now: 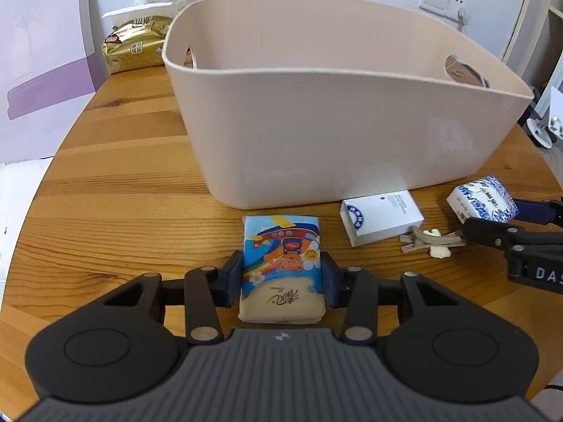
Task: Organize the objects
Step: 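Carry both items over the beige basket and release them inside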
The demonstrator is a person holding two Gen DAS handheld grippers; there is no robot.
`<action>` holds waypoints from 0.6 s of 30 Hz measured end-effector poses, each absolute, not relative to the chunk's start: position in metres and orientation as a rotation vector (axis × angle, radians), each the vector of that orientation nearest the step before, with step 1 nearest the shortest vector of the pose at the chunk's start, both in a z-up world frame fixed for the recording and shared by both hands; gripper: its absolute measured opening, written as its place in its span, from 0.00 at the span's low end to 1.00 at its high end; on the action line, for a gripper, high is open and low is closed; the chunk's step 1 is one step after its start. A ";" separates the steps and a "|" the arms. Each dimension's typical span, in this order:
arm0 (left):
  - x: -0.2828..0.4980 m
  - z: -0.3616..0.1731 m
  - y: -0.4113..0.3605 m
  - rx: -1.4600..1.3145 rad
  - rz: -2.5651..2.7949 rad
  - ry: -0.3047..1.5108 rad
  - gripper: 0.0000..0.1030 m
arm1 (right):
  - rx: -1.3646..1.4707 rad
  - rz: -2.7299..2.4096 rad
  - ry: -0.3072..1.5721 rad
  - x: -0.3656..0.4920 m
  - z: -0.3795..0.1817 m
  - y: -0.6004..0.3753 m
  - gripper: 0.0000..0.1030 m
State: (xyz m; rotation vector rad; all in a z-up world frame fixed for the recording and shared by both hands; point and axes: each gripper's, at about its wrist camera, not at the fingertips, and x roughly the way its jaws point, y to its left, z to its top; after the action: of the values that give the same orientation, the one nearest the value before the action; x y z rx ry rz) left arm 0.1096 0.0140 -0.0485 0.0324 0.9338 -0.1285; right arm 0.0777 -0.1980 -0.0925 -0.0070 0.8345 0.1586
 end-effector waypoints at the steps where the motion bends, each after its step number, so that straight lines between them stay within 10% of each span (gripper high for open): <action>1: 0.108 -0.046 0.015 0.033 -0.132 0.927 0.45 | -0.003 0.162 0.828 0.075 -0.089 -0.200 0.58; 18: 0.092 0.047 0.012 0.043 -0.196 0.709 0.45 | -0.007 0.186 0.565 0.058 0.019 -0.217 0.58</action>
State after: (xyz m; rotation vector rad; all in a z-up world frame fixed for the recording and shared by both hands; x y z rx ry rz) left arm 0.0916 0.0119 0.0470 0.0432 0.7092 -0.1955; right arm 0.0579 -0.2171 0.0191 -0.0068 0.5654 0.1862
